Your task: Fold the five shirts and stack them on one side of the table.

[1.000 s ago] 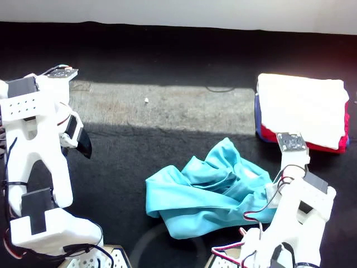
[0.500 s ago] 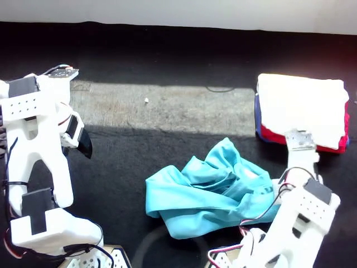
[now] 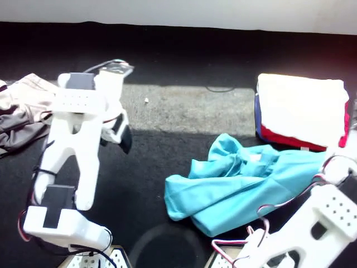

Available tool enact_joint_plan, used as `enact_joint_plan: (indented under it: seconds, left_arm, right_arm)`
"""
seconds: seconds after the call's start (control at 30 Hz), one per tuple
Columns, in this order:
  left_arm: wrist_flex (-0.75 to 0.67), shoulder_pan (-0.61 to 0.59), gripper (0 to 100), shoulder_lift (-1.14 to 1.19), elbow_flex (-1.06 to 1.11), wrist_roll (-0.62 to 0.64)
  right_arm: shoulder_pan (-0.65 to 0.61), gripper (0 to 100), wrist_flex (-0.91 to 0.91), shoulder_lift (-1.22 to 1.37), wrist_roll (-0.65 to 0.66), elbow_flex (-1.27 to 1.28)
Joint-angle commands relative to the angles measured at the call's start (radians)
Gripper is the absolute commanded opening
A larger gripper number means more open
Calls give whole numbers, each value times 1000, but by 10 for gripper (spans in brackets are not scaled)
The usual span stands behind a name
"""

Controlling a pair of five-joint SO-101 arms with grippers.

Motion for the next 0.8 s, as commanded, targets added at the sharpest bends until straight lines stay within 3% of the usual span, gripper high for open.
enact_joint_plan:
  seconds: [0.0, 0.23, 0.47, 0.77]
  left_arm:
    - [-6, 136, 224, 25, -2, 6]
    - [75, 423, 224, 102, 8, 3]
    - [92, 730, 221, 110, 13, 9]
    - [-71, 911, 224, 113, 30, 158]
  right_arm:
    - [71, 5, -5, 165, -37, -226]
    - [81, 5, 193, 380, -32, -479]
    - [79, 5, 205, 423, -32, -522]
    - [81, 5, 205, 423, -31, -522]
